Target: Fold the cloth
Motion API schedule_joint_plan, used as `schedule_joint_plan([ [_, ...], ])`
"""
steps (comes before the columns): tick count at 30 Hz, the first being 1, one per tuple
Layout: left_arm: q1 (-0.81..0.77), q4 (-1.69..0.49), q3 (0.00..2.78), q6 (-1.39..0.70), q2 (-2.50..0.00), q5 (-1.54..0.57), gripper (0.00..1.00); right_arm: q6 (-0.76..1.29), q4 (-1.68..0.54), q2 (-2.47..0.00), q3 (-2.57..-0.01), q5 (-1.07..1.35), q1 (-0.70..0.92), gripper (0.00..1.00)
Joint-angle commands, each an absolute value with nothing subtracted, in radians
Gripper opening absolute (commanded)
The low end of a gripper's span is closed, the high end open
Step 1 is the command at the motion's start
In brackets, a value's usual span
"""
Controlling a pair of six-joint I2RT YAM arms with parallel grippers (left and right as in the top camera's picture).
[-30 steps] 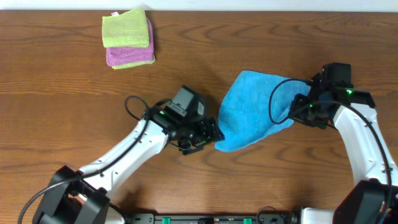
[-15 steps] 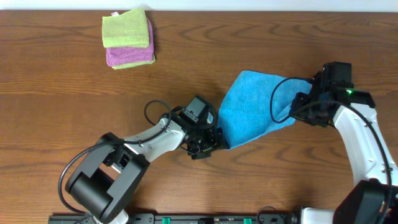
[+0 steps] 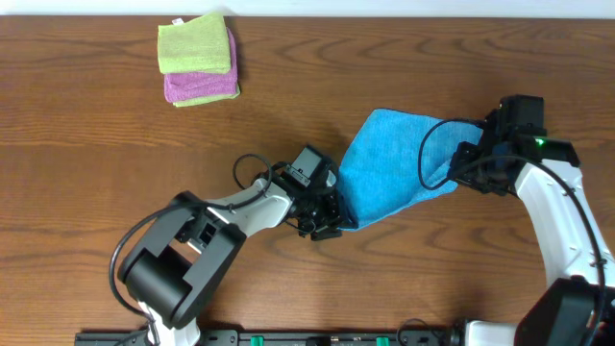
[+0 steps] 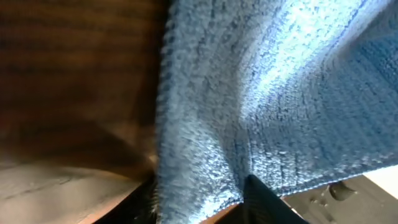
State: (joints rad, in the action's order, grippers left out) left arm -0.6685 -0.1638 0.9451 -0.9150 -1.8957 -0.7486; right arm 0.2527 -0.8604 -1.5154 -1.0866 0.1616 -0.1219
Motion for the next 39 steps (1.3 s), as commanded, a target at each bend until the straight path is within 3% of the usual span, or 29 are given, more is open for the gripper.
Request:
schedule_joint_plan([
  [1, -0.673, -0.182, 0.916, -0.905, -1.958, -0.638, 0.37, 0.253, -0.856, -1.502, -1.099, 0.153, -0.115, 0.02],
  [4, -0.673, -0.184, 0.916, -0.905, -1.958, -0.611, 0.38, 0.253, -0.856, -1.502, -1.099, 0.153, -0.114, 0.01],
  [6, -0.673, -0.183, 0.916, -0.906, -1.958, -0.591, 0.22, 0.253, -0.857, -1.502, -1.099, 0.153, -0.115, 0.02],
  [12, -0.673, -0.183, 0.916, -0.921, -1.958, -0.549, 0.15, 0.253, -0.857, -1.502, -1.099, 0.154, -0.114, 0.02],
  [14, -0.673, -0.183, 0.916, -0.921, -1.958, -0.538, 0.06, 0.253, -0.857, -1.502, -1.099, 0.154, -0.114, 0.01],
  [26, -0.648, -0.187, 0.929, -0.889, -1.924, -0.569, 0.06, 0.201, -0.862, -1.493, -1.100, 0.169, -0.114, 0.02],
  [39, -0.536, -0.275, 0.935, -0.939, -1.559, -0.516, 0.06, 0.175, -0.840, -1.306, -1.112, 0.354, -0.114, 0.02],
])
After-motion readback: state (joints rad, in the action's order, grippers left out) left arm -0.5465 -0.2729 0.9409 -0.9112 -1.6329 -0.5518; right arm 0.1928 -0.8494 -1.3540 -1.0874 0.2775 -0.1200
